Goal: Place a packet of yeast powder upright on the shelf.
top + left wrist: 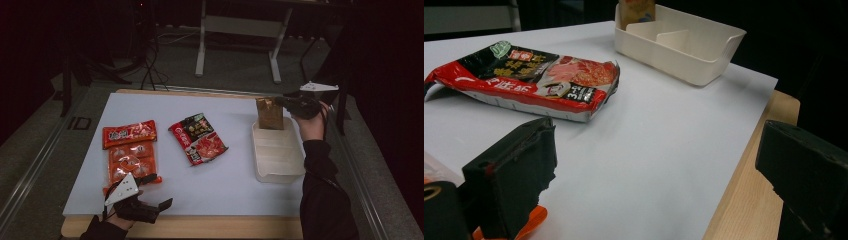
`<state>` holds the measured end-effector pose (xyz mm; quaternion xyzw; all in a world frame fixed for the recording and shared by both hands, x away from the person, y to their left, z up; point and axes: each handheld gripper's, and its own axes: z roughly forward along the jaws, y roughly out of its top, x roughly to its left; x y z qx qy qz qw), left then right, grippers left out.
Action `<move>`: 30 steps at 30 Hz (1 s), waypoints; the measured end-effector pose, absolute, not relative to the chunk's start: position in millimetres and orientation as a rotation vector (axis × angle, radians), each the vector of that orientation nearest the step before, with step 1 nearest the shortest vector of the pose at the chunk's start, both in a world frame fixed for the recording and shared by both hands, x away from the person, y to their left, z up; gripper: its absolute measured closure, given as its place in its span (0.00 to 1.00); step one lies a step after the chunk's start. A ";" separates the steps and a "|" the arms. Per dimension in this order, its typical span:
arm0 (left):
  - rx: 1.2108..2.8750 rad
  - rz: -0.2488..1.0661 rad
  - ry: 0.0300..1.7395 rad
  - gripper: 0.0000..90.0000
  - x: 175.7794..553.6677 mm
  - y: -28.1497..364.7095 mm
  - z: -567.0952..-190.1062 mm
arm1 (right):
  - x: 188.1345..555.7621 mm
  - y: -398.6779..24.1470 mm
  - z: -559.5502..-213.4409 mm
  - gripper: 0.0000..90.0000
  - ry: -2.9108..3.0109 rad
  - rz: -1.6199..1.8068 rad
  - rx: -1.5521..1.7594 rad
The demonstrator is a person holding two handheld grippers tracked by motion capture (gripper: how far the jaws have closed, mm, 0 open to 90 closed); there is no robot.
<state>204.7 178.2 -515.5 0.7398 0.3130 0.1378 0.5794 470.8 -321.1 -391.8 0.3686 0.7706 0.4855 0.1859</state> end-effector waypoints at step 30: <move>1.726 0.362 0.743 0.05 205.9 177.3 -513.1 | 410.3 -330.6 -354.9 0.55 1.996 1.418 1.047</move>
